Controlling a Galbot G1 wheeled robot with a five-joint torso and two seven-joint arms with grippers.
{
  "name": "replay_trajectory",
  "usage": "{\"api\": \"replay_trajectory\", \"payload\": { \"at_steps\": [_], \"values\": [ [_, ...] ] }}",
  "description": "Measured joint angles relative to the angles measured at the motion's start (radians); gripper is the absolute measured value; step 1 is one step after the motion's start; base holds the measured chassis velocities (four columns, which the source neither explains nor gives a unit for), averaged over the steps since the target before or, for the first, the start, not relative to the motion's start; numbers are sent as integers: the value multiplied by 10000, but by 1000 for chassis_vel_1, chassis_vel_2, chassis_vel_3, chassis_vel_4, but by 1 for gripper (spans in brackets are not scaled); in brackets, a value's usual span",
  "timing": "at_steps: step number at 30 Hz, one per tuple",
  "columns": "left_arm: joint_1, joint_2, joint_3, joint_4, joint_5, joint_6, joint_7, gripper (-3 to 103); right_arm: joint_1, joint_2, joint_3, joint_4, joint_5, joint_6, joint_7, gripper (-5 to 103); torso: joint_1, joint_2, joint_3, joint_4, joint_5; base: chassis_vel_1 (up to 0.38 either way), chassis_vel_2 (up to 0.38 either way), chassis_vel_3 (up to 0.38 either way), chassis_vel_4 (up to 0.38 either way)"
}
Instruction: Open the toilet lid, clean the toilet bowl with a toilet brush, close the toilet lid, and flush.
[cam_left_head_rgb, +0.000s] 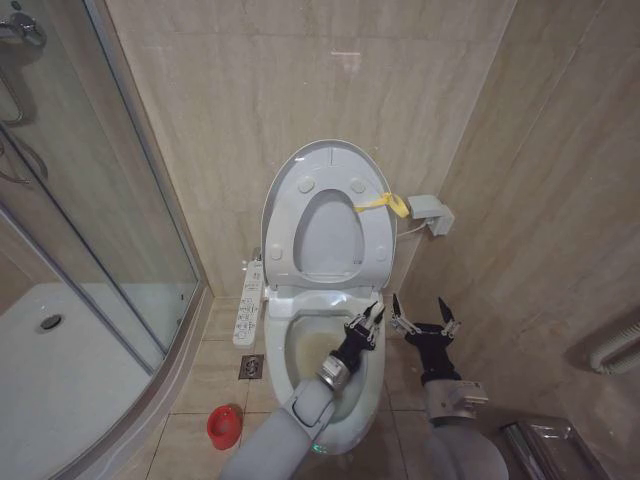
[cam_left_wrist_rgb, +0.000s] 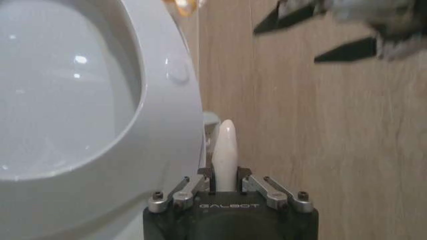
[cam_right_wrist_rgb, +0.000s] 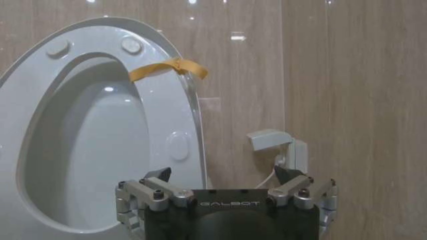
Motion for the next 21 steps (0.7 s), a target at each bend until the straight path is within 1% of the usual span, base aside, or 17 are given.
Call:
{"api": "replay_trajectory", "payload": {
  "at_steps": [1,2,3,5,7,10,12,16,17,20,21],
  "values": [
    [-53,-14,-18,267,19,-17,9,21,-1,0,1,-1,0,0,1,100,0,0,0,1,0,0,0,0,0],
    [-53,-14,-18,267,19,-17,9,21,-1,0,1,-1,0,0,1,100,0,0,0,1,0,0,0,0,0],
    [-145,-35,-67,643,35,-70,15,21,0,0,1,-1,0,0,1,100,0,0,0,2,0,0,0,0,0],
    [-298,-96,-149,996,63,-147,19,21,0,1,0,0,0,0,0,100,0,-1,1,5,1,0,0,0,0],
    [-366,-150,-168,1016,68,-150,19,21,-1,0,1,0,0,0,0,100,0,0,1,5,1,0,0,0,0],
    [-539,-322,-100,630,15,-28,16,21,0,1,0,-1,0,0,0,100,0,1,0,-2,0,0,0,0,0],
    [-559,-366,-51,585,-3,-7,17,21,0,0,0,0,0,0,0,100,-1,2,-2,-2,0,0,0,0,0],
    [-450,-417,-97,1212,56,-162,78,21,0,1,0,0,0,0,0,100,-1,2,0,1,0,0,0,0,0],
    [-450,-417,-97,1212,56,-162,78,21,0,1,0,0,0,0,0,100,-1,2,0,1,0,0,0,0,0],
    [-216,-387,-693,1524,105,-332,123,21,0,0,0,0,0,0,1,100,-1,2,-1,2,-1,0,0,0,0],
    [-216,-387,-693,1524,105,-332,123,21,0,0,0,0,0,0,1,100,-1,2,-1,2,-1,0,0,0,0]
  ]
}}
